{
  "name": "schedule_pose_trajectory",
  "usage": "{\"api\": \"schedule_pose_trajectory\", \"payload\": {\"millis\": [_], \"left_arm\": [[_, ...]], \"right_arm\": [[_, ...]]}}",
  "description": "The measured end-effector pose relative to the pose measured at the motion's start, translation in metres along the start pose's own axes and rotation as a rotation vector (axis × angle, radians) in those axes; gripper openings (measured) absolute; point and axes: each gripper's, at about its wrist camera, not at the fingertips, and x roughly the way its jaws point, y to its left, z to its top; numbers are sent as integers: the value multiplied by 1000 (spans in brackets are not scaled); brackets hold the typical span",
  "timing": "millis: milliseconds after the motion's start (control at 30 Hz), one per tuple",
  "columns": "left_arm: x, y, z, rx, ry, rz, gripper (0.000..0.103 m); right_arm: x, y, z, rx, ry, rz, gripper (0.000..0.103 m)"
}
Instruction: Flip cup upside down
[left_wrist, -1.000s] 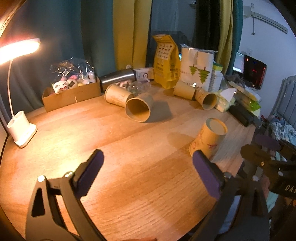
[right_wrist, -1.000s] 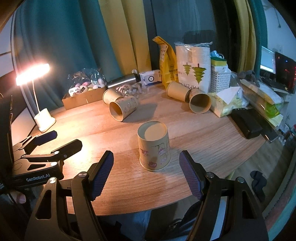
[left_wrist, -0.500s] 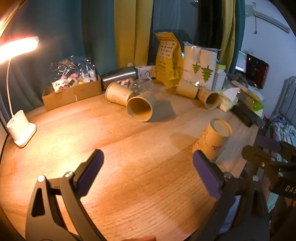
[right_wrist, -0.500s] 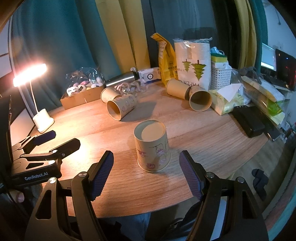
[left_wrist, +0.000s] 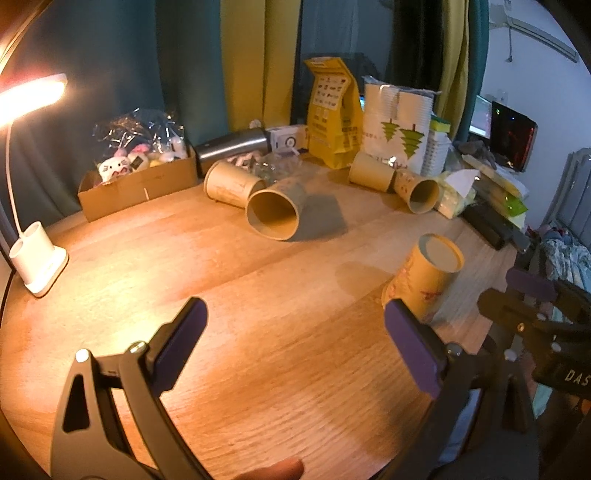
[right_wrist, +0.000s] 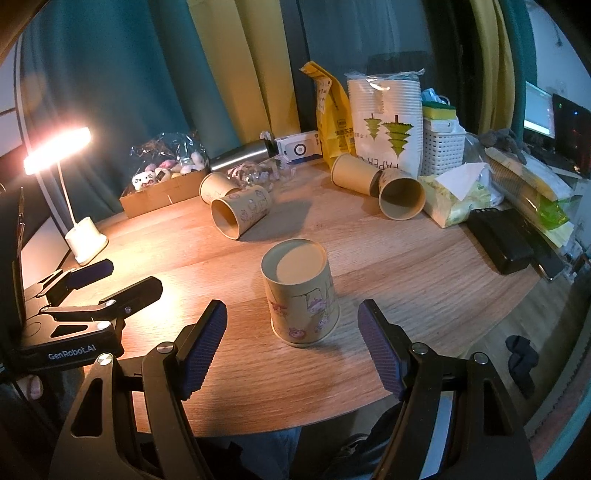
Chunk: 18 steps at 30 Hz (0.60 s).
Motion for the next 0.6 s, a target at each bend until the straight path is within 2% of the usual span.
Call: {"api": "schedule_pose_trajectory", "payload": {"millis": [600], "left_arm": [[-11,-6,0,22,-15,6,98]], "right_arm": [[-10,1,-2,2,-21,4,76]]}}
